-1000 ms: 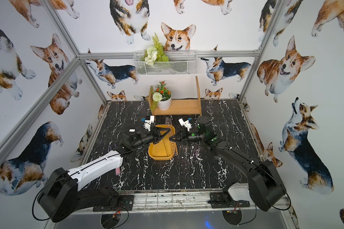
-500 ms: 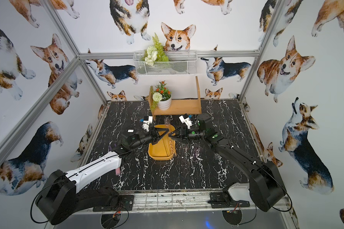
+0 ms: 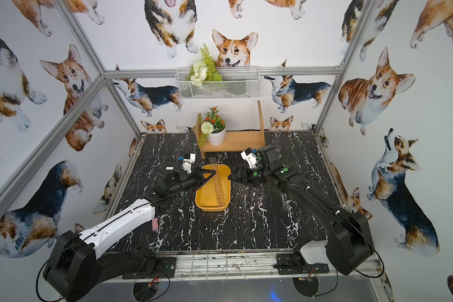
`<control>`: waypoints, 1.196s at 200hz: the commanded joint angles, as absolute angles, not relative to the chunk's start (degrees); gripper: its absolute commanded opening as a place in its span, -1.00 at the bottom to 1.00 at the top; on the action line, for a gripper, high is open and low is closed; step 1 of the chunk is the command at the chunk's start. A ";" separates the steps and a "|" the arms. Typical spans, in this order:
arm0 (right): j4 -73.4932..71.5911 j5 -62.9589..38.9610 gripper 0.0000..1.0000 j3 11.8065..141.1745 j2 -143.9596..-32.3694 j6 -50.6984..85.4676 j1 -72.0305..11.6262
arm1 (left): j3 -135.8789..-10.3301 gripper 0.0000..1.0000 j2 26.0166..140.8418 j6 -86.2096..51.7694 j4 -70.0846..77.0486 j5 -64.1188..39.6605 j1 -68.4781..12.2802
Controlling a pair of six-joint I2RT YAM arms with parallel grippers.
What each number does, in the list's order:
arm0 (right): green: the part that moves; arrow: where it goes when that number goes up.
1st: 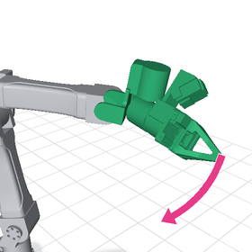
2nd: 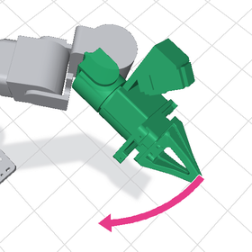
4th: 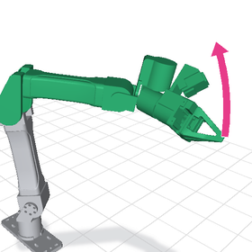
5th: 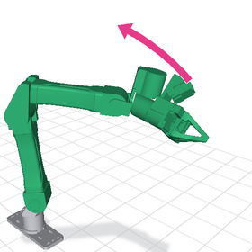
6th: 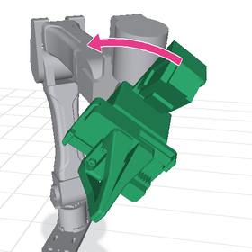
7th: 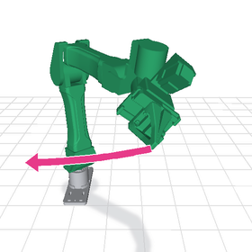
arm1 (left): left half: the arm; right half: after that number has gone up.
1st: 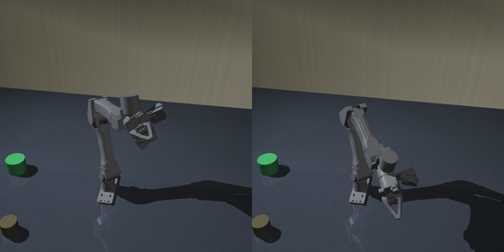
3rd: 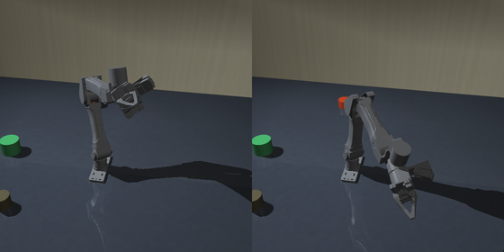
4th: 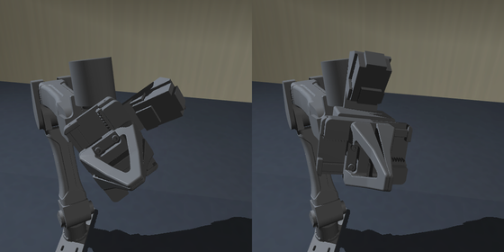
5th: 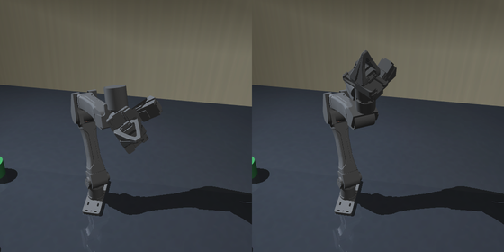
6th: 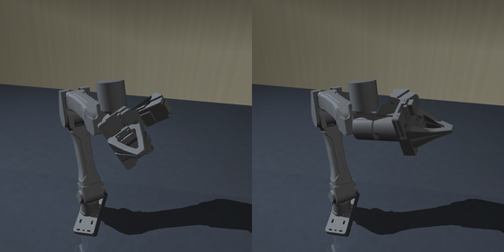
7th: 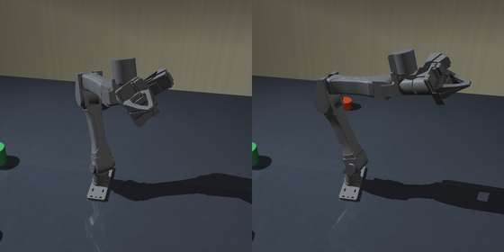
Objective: Put the scattered rulers into the storage box
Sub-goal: Place the ruler in the storage box.
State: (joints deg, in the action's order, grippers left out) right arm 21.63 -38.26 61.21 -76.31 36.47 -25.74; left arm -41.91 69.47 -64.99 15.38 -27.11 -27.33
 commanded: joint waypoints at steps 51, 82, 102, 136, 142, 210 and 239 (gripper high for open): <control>32.48 -26.78 0.08 62.80 -76.29 28.12 -25.66 | -47.88 -1.00 74.64 -55.54 5.69 -23.69 -25.66; 33.83 -24.67 0.05 62.39 -75.82 27.03 -25.67 | -49.46 -1.00 77.60 -53.84 4.07 -21.71 -25.58; 34.43 -23.71 0.04 61.90 -75.43 26.68 -25.66 | -50.16 -1.00 79.54 -53.40 3.81 -20.37 -25.58; 35.32 -21.98 0.03 61.20 -74.55 26.14 -25.66 | -50.88 -1.00 82.66 -52.70 3.25 -17.88 -25.58; 35.66 -21.63 0.03 61.17 -74.53 26.00 -25.72 | -51.10 -1.00 83.23 -52.47 2.94 -17.43 -25.58; 36.67 -20.35 0.03 60.22 -74.16 25.16 -25.72 | -53.28 -1.00 89.39 -50.62 0.05 -12.90 -25.84; 36.65 -19.60 0.03 59.34 -73.83 25.16 -25.67 | -53.85 -1.00 91.65 -50.66 0.07 -11.15 -26.13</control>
State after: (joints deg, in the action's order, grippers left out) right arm 35.81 -20.99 59.96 -74.28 26.13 -25.74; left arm -52.95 90.21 -51.59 0.56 -13.61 -25.96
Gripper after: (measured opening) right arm 0.512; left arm 0.082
